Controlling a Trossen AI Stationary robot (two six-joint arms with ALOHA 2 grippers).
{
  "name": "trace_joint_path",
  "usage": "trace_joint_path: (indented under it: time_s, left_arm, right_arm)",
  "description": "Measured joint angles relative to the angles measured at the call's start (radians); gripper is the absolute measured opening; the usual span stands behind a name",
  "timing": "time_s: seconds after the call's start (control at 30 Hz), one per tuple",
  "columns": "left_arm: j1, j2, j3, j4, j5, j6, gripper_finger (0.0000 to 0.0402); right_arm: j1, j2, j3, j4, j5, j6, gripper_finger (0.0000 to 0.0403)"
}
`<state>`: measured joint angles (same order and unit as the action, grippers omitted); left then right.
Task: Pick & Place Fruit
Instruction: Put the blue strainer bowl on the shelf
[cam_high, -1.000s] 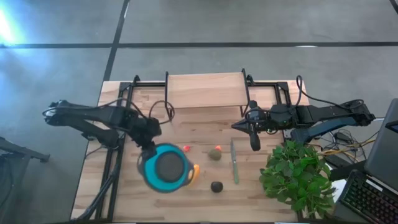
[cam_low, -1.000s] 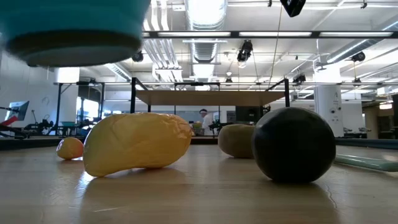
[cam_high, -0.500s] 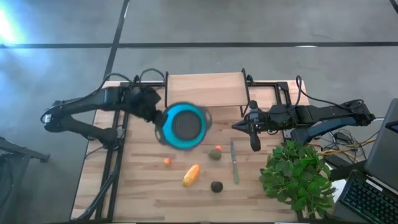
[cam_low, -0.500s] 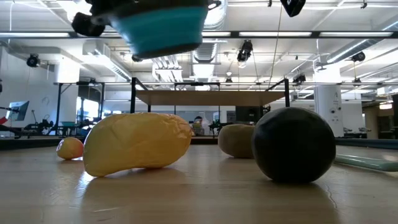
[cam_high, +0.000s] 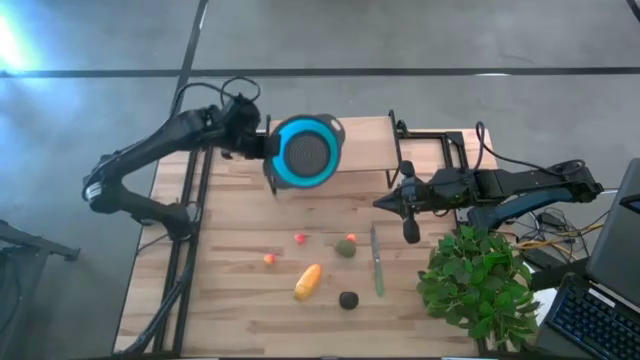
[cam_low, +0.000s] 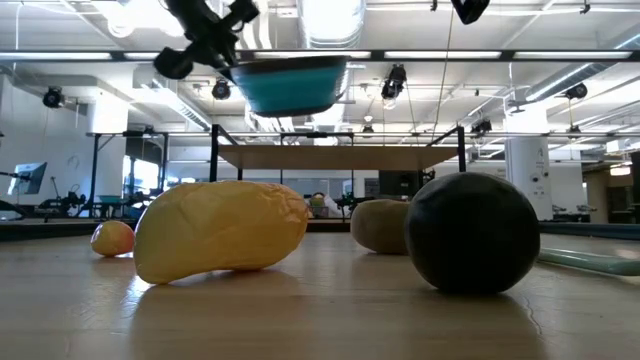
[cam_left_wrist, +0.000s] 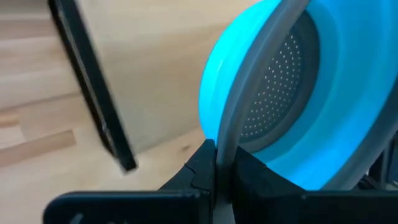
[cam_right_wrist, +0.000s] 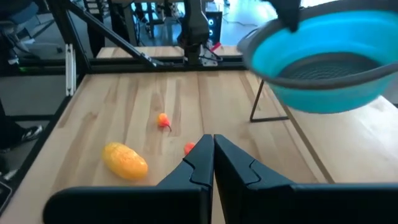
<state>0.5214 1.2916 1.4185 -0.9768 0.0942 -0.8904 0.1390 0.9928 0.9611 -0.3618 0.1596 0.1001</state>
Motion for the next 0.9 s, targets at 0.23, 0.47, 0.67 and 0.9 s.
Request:
trace_joint_path:
  time_s: [0.23, 0.47, 0.67, 0.9]
  left_arm:
    - [0.11, 0.117, 0.162, -0.159, 0.061, 0.031, 0.0026]
    - [0.172, 0.178, 0.25, -0.256, 0.093, 0.057, 0.0026]
    - [0.199, 0.222, 0.249, -0.259, 0.151, 0.06, 0.0028]
    - [0.228, 0.267, 0.249, -0.258, 0.203, 0.073, 0.0027]
  right_arm:
    - [0.0, 0.0, 0.0, -0.057, 0.0, 0.001, 0.0008]
    - [0.0, 0.0, 0.0, -0.082, 0.0, 0.0, 0.0008]
    - [0.0, 0.0, 0.0, -0.084, 0.0, 0.001, 0.0008]
    - [0.0, 0.0, 0.0, -0.084, 0.0, 0.002, 0.0008]
